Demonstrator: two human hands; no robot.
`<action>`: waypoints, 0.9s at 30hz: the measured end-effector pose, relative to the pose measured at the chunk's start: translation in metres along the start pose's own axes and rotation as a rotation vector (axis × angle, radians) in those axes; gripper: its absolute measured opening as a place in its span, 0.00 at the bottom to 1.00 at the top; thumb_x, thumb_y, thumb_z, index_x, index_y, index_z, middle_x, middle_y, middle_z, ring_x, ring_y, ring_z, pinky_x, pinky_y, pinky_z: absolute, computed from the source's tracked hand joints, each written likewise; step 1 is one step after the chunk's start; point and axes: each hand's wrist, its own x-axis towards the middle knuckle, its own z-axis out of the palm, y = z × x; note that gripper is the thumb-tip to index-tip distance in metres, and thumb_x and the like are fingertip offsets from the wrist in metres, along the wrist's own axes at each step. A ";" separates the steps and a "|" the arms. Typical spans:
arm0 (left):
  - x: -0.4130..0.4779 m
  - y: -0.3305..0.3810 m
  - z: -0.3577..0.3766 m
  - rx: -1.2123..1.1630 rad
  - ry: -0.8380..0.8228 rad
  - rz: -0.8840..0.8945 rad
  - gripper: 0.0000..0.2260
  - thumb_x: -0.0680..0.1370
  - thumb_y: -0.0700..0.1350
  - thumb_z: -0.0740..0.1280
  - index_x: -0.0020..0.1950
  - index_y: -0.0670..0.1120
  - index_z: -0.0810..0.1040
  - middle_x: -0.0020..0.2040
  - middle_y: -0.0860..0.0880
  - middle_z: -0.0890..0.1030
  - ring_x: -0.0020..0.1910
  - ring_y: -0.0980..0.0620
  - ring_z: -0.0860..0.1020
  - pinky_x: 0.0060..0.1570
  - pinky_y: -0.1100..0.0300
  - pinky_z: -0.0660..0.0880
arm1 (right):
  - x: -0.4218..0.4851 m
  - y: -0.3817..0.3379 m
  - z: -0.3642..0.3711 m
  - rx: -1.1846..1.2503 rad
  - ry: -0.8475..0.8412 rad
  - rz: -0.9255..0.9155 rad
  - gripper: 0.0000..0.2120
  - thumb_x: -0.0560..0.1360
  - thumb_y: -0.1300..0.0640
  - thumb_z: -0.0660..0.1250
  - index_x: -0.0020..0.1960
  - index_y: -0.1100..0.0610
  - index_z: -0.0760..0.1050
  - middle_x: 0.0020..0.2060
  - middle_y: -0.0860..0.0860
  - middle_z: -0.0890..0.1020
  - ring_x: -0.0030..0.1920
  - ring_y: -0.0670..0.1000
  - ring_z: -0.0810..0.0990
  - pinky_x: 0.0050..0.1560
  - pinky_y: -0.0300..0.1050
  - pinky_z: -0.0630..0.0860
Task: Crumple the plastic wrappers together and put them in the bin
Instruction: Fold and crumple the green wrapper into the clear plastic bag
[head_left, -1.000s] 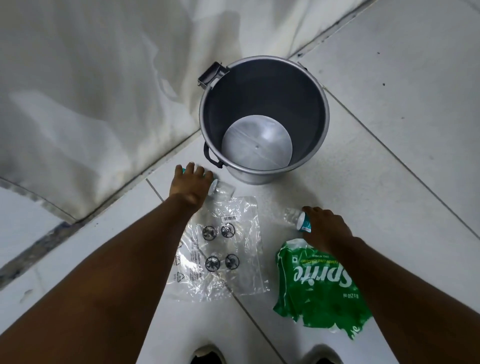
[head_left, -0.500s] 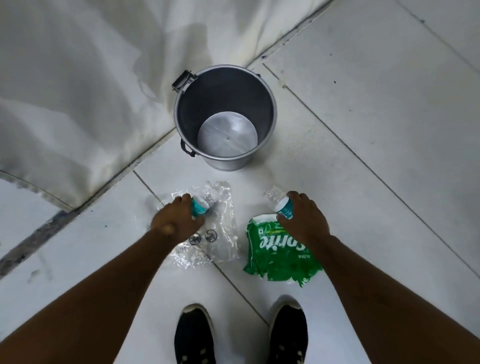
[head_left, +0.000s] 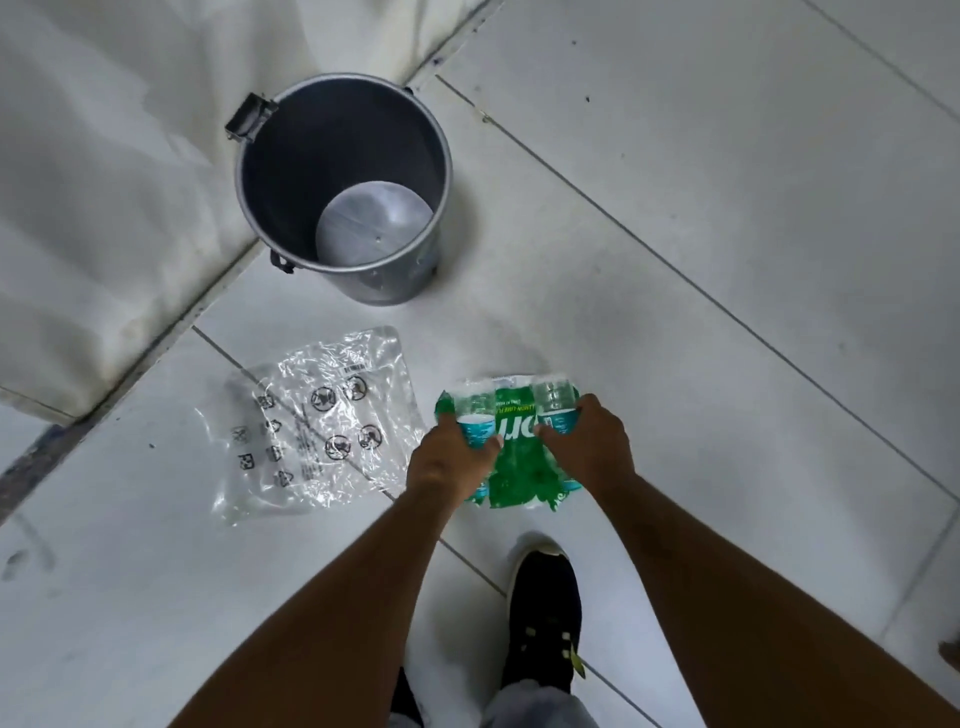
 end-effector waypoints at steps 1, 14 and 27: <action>0.003 -0.001 0.009 0.056 0.022 -0.018 0.28 0.75 0.60 0.68 0.69 0.46 0.66 0.59 0.45 0.81 0.56 0.42 0.80 0.55 0.50 0.76 | 0.000 0.003 0.007 -0.011 0.008 0.012 0.28 0.70 0.43 0.74 0.61 0.59 0.71 0.54 0.56 0.81 0.54 0.58 0.80 0.54 0.51 0.77; 0.034 -0.006 0.058 0.625 0.267 -0.004 0.36 0.74 0.68 0.59 0.71 0.44 0.62 0.66 0.41 0.69 0.64 0.40 0.67 0.59 0.40 0.66 | 0.021 0.009 0.065 -0.628 0.166 -0.233 0.33 0.73 0.35 0.63 0.67 0.58 0.65 0.58 0.56 0.79 0.58 0.58 0.74 0.55 0.56 0.68; 0.050 -0.027 0.056 0.251 0.087 0.003 0.54 0.68 0.68 0.70 0.75 0.60 0.30 0.80 0.45 0.38 0.76 0.35 0.53 0.64 0.28 0.65 | 0.043 0.034 0.062 -0.272 -0.011 -0.099 0.62 0.63 0.30 0.73 0.77 0.45 0.31 0.80 0.59 0.43 0.77 0.67 0.51 0.69 0.72 0.62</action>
